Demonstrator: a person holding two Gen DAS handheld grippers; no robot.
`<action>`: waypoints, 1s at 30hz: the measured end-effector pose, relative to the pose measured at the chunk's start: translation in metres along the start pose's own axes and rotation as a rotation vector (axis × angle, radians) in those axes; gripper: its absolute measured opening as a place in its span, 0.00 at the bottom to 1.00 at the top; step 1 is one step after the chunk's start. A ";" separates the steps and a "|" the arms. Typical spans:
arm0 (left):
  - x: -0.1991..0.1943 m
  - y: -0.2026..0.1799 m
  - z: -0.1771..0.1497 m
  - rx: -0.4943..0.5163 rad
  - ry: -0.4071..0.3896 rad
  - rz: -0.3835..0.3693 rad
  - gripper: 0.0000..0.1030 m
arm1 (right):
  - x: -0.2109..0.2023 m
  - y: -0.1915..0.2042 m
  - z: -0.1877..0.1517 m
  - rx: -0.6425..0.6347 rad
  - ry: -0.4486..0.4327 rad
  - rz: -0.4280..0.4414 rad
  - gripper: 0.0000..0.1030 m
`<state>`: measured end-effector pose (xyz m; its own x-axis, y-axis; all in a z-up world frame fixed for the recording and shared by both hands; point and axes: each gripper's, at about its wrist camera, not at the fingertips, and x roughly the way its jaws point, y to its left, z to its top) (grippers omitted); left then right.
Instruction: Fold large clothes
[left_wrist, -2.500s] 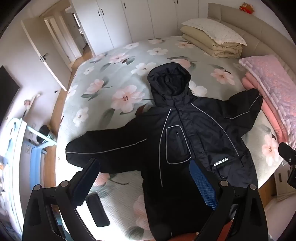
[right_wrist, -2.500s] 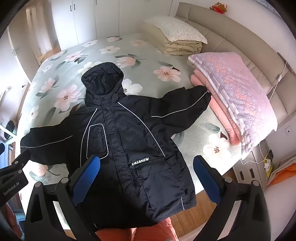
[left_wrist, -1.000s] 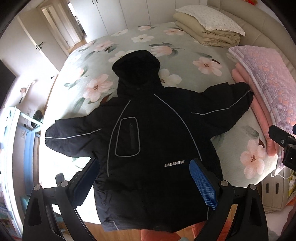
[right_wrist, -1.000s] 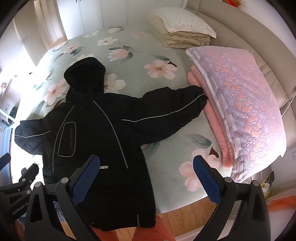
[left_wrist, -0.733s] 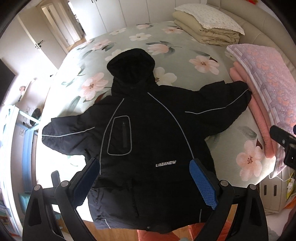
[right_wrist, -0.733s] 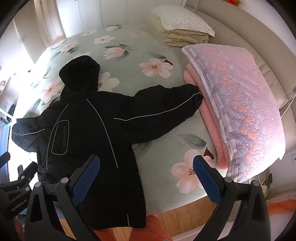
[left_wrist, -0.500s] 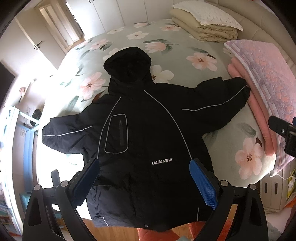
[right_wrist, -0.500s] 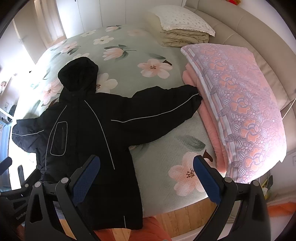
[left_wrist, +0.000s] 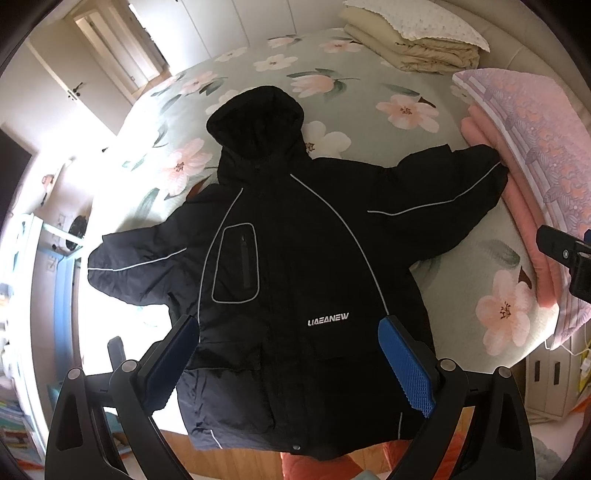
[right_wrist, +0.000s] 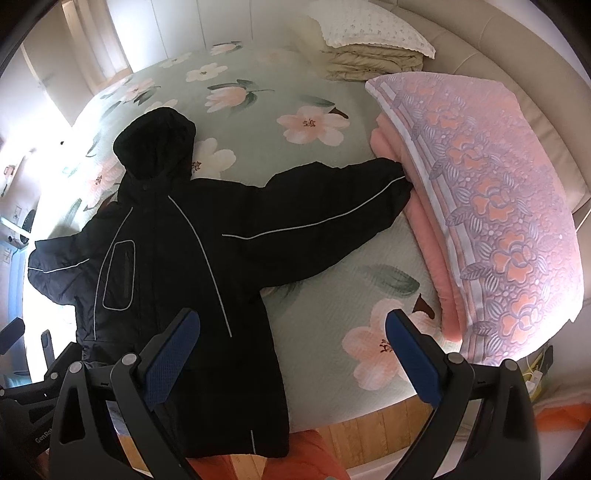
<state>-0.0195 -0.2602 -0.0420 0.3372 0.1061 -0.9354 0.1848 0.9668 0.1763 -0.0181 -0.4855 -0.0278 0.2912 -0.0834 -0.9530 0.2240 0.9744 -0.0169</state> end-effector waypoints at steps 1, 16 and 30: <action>0.001 -0.001 0.001 0.001 0.002 0.001 0.95 | 0.001 -0.001 0.001 0.000 0.001 0.001 0.98; 0.016 -0.015 0.022 0.000 0.026 0.008 0.95 | 0.029 -0.007 0.022 -0.003 0.043 0.016 0.98; 0.063 -0.039 0.050 -0.017 0.010 -0.004 0.95 | 0.068 -0.072 0.048 0.161 -0.130 -0.004 0.98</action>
<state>0.0403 -0.3032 -0.0928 0.3270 0.1049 -0.9392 0.1706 0.9709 0.1679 0.0301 -0.5711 -0.0768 0.4055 -0.1237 -0.9057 0.3682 0.9290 0.0380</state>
